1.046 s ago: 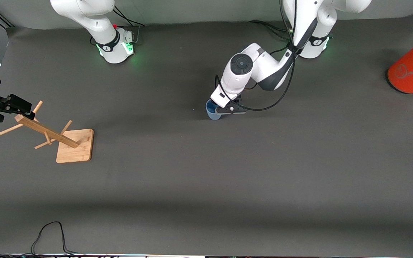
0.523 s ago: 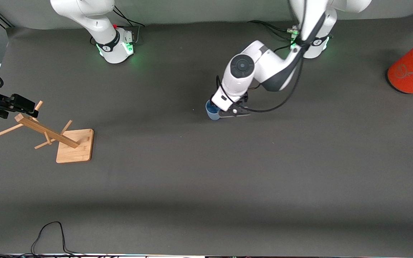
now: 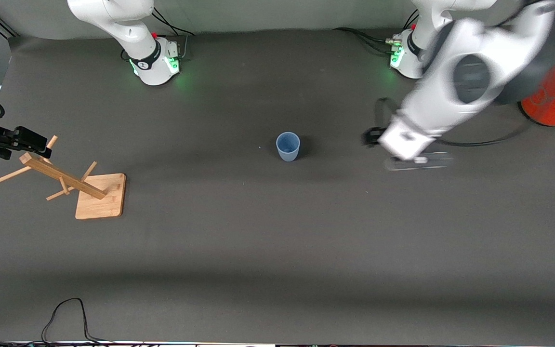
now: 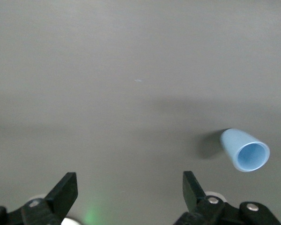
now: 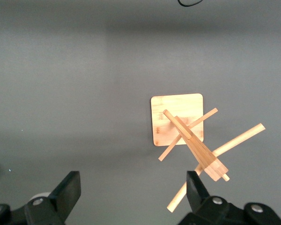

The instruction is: Rotate and upright cup with both arms

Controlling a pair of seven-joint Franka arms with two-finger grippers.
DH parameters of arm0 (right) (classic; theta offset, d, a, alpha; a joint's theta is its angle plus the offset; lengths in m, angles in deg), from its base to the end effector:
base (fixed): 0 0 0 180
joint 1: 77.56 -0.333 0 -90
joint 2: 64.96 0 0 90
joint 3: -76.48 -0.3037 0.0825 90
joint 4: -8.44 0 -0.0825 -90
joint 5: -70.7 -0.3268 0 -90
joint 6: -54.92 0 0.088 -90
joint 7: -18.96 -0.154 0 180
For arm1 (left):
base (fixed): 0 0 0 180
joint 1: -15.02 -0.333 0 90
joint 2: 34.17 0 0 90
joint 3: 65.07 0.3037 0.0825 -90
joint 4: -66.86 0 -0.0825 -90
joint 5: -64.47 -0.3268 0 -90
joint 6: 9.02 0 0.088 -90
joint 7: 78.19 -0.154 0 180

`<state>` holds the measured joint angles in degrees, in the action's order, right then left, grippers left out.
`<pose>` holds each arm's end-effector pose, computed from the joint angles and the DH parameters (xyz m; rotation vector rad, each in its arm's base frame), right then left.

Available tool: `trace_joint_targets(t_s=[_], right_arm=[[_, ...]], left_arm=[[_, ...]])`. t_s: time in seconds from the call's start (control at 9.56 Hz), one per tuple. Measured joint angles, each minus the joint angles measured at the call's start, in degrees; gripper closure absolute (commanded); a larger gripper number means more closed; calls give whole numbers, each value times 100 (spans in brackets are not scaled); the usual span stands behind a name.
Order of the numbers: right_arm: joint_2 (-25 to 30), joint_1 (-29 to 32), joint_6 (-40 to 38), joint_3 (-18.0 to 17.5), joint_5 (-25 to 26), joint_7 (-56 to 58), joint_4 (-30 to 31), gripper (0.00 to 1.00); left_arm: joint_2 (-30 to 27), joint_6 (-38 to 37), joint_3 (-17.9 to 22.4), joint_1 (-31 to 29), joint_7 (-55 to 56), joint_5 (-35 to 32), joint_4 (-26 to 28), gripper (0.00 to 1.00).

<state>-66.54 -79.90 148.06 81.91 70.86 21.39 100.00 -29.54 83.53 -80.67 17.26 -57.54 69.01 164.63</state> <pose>0.5089 -0.0273 0.5448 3.1361 -0.0178 -0.0002 0.4769 -0.1623 0.4748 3.0869 0.0900 -0.2984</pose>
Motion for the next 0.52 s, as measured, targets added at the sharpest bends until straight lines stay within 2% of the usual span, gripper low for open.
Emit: trace_joint_targets(t_s=[0.21,0.31,0.52], right_arm=[[0,3,-11,6,0,0,0,0],[0,3,-67,7,0,0,-2,0],[0,1,-149,8,0,0,-2,0]], left_arm=[[-459,-506,25,-1031,-1058,5,-82,0],[-700,-536,35,-1328,-1241,6,-81,0],[-1062,-526,67,-1521,-1304,-24,-79,0]])
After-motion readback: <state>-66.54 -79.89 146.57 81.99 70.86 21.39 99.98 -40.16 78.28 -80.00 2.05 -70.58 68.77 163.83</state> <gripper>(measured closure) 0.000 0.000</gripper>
